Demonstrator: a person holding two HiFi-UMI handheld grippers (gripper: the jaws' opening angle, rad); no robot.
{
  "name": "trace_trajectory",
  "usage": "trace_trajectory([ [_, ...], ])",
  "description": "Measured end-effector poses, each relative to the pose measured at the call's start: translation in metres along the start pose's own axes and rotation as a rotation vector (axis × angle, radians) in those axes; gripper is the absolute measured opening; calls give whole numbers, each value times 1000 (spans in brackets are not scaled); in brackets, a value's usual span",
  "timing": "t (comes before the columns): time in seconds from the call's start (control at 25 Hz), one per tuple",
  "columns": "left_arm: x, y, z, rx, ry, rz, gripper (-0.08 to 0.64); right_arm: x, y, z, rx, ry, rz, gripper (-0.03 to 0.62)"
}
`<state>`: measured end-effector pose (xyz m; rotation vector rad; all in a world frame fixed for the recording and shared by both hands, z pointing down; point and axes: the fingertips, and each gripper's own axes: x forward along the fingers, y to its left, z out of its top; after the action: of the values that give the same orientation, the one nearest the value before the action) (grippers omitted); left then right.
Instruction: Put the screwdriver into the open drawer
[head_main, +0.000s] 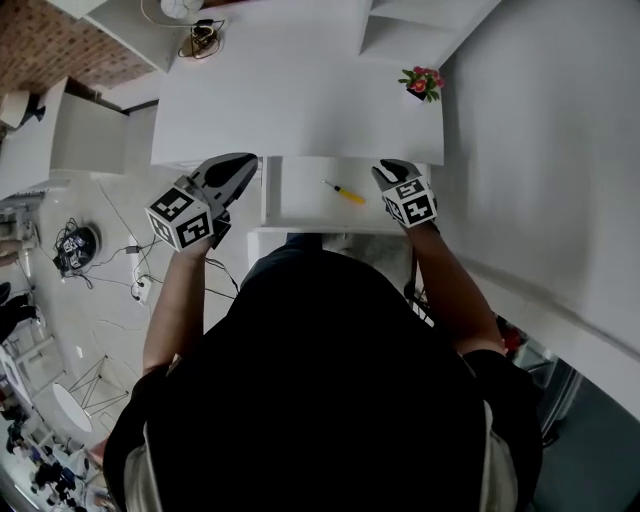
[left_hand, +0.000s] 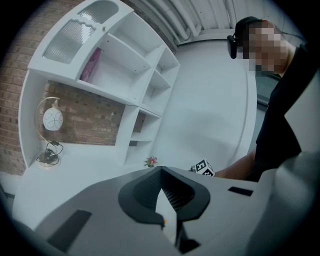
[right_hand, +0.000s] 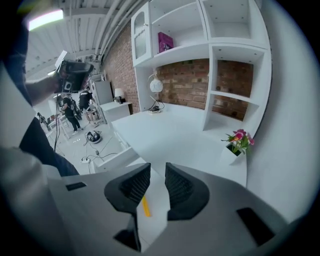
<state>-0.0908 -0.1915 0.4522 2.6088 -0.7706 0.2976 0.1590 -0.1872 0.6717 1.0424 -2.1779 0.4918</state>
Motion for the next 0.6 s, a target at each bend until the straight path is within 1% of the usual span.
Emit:
trace_trajectory([
  [0.28,14,-10,14,16,3,-45,16,-46,-16,32,34,-75,-68,95],
  [0.44,23,-13,17,24,4,-66,17,-67,-24,44,62,-121,-92,94],
  [0.6,28,-18,16,25,17,-87,17,-85,-26,54,62,-151,-117,92],
])
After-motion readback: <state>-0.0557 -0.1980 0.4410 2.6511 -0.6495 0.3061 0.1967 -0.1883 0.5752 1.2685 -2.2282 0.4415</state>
